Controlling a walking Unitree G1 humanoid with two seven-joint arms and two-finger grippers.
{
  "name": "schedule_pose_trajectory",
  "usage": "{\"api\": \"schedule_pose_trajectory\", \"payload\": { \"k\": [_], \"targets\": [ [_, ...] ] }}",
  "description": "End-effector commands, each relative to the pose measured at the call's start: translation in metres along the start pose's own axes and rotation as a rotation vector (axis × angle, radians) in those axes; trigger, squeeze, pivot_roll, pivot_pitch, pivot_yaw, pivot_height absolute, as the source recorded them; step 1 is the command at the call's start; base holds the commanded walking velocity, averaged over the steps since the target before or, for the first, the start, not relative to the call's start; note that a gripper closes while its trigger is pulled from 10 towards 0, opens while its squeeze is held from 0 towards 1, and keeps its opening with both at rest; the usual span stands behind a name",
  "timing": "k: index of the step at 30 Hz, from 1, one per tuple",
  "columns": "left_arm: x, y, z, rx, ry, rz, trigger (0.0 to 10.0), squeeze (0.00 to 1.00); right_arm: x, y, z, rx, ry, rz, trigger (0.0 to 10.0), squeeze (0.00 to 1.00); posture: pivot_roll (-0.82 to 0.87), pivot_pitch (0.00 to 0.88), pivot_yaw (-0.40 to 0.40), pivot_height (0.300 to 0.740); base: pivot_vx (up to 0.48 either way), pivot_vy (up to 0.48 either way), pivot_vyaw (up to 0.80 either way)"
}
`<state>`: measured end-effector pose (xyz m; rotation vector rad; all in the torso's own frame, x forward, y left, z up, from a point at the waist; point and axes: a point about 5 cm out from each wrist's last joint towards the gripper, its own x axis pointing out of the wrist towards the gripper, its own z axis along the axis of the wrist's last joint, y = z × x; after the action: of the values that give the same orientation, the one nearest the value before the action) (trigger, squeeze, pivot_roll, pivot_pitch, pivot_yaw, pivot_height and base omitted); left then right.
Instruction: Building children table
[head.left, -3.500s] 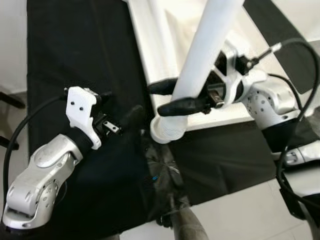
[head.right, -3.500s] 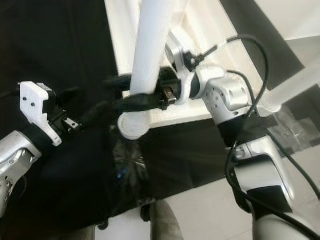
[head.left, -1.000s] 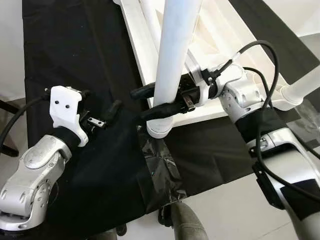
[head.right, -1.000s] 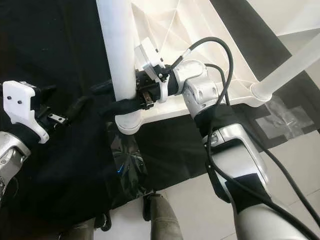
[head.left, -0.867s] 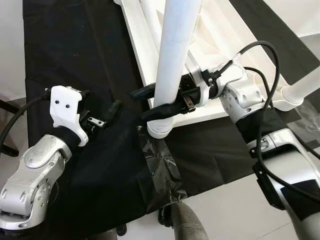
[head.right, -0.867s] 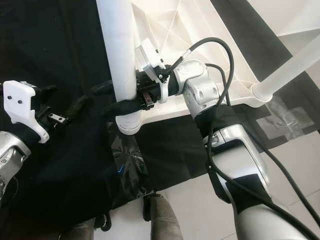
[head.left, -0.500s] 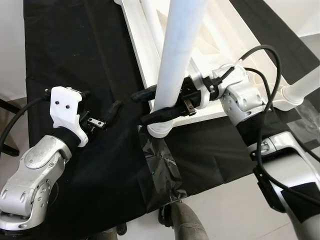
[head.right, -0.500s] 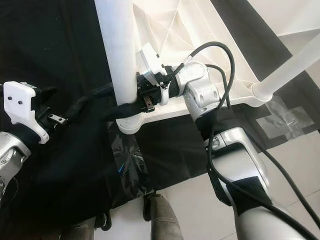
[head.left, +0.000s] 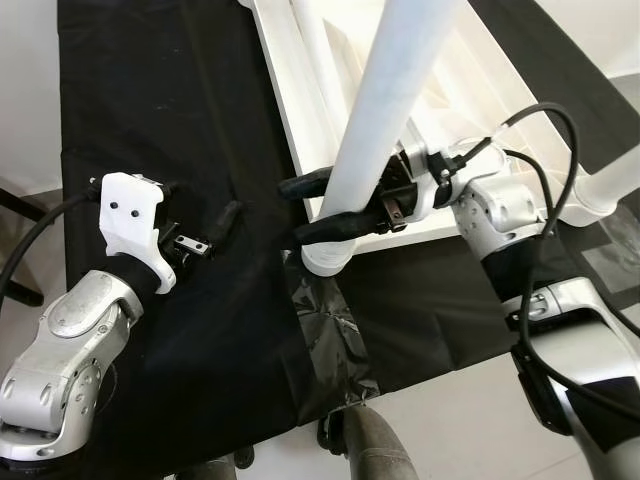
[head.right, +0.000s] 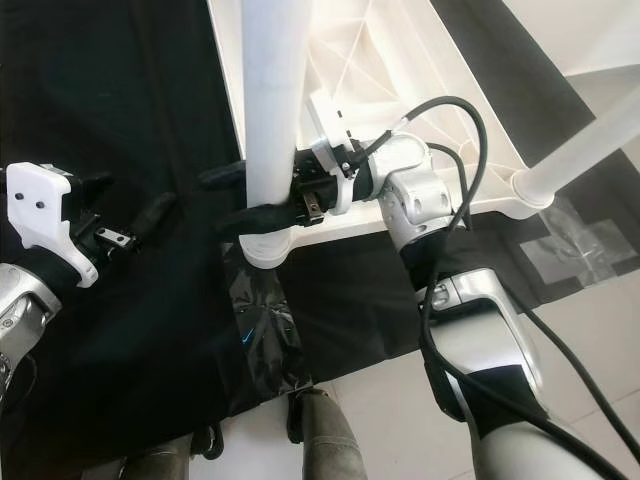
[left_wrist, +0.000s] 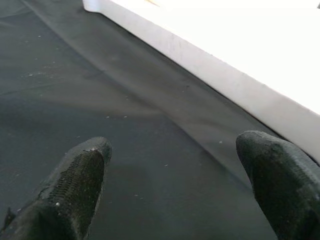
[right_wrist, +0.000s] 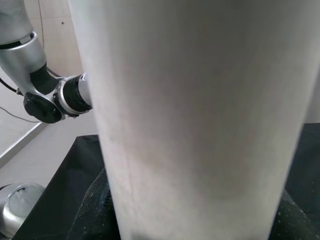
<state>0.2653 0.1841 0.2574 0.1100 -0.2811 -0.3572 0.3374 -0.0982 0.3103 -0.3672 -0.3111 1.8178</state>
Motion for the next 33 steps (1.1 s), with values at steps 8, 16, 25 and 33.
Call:
{"api": "schedule_pose_trajectory", "payload": {
  "k": [8, 16, 25, 33],
  "targets": [
    [-0.002, 0.001, -0.002, 0.009, 0.015, -0.003, 10.0, 0.00, -0.019, 0.018, -0.037, 0.201, 0.161, -0.001, 10.0, 0.00, 0.02, 0.466, -0.108, 0.740, 0.000, 0.000, 0.00],
    [-0.006, 0.006, 0.001, 0.026, 0.003, 0.024, 10.0, 0.00, -0.001, 0.015, -0.071, 0.267, 0.350, -0.481, 10.0, 0.00, 0.02, 0.455, -0.156, 0.740, 0.000, 0.000, 0.00],
    [-0.008, 0.031, 0.016, 0.089, -0.021, 0.067, 10.0, 0.00, 0.015, 0.087, -0.107, 0.487, 0.304, -1.409, 10.0, 0.00, 0.04, 0.419, -0.110, 0.740, 0.000, 0.000, 0.00],
    [0.002, 0.035, 0.023, 0.108, -0.046, 0.032, 10.0, 0.00, 0.029, 0.074, -0.105, 0.450, 0.255, -1.440, 10.0, 0.00, 0.05, 0.383, -0.078, 0.740, 0.000, 0.000, 0.00]
  ]
}}
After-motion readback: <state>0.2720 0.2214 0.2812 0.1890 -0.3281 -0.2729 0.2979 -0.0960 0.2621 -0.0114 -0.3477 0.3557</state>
